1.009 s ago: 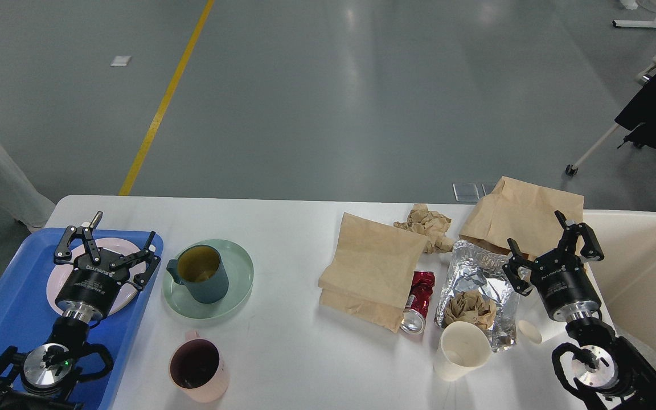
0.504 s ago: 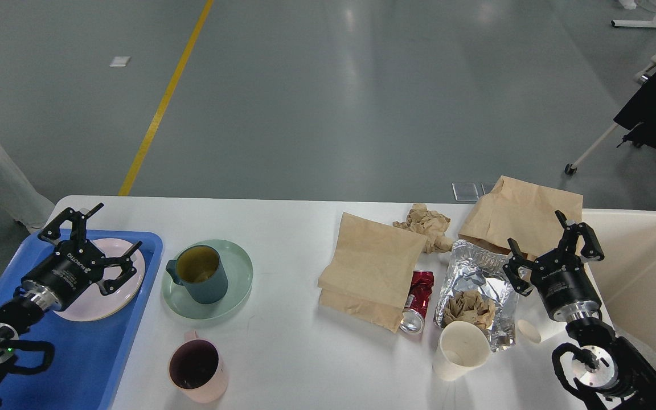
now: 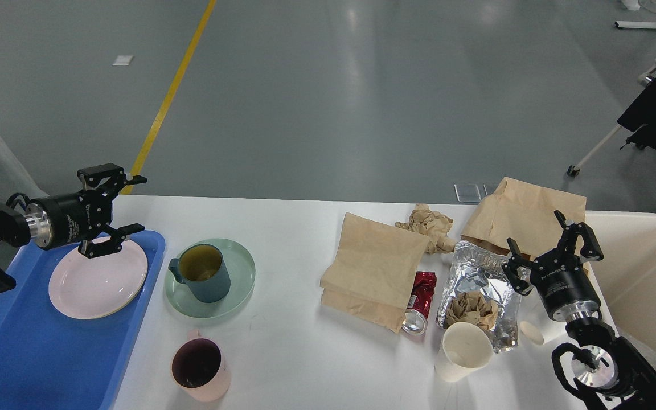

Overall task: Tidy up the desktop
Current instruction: 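Raise the left gripper up off the blue tray, then lower the left gripper toward the pink cup near the robot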

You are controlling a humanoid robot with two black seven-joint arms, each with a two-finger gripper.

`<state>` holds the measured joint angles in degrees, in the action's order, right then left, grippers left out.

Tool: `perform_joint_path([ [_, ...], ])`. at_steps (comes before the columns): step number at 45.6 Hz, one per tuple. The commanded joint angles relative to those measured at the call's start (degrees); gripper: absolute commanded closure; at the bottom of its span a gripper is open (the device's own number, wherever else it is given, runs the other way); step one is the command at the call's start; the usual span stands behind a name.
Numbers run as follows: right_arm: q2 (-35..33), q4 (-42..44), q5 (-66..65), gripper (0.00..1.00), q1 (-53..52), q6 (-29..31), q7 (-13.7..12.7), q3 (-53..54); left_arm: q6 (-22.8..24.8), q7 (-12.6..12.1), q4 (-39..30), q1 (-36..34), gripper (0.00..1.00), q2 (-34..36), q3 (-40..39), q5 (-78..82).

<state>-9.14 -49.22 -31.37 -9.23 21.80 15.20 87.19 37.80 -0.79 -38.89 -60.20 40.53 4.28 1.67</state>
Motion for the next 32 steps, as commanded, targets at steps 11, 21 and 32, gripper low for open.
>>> perform_joint_path([
  [11,0.0,0.0,-0.01,0.0,0.0,-0.09,0.0,0.0,1.31,0.35,-4.09,-28.64,0.03,-9.75,46.23,0.09],
  [21,0.0,0.0,-0.01,0.0,0.0,0.0,0.0,0.0,3.06,0.35,-15.07,-42.62,0.03,-17.93,66.36,-0.88],
  [32,0.0,0.0,0.08,0.0,0.0,0.0,0.0,0.0,2.36,0.7,-34.66,-59.93,0.04,-25.06,76.75,-4.22],
])
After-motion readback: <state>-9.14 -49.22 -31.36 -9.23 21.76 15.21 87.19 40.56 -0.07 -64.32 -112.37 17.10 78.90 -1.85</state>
